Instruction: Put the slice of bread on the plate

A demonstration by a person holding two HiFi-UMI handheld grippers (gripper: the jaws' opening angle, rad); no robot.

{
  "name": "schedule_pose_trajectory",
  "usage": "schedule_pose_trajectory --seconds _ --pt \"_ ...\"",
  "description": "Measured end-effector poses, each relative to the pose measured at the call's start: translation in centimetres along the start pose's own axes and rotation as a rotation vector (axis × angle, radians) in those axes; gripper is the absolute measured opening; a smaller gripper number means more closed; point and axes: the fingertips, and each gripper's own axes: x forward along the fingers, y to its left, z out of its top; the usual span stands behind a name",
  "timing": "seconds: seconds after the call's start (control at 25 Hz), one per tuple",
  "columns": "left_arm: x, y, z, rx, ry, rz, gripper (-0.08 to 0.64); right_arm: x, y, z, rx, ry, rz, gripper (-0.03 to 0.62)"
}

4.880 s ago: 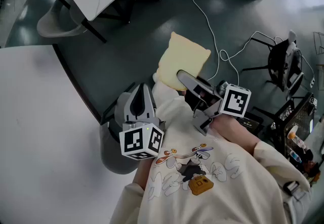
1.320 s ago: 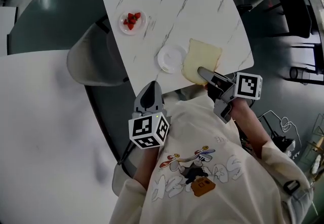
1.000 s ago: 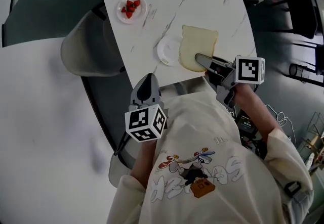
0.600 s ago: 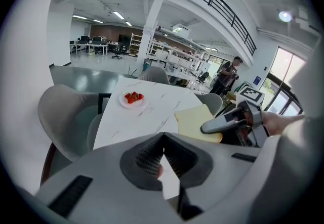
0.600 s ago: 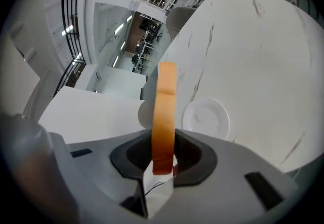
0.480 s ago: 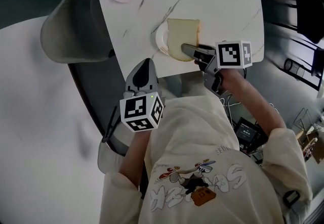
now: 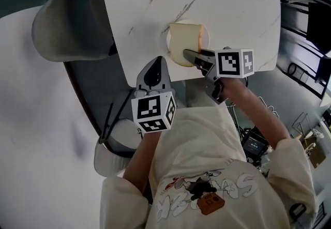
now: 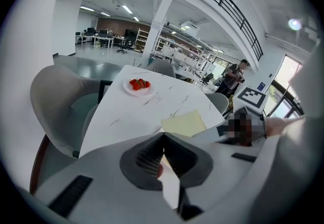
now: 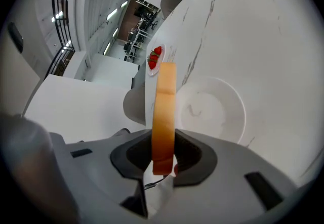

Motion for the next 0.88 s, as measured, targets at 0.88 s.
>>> schedule_pose_trajectory --seconds 0.88 --pt "-2.3 0.8 1.0 0.018 -0.003 0.011 0.009 -3.1 -3.3 0.4 -0.07 -0.096 -0.201 0.179"
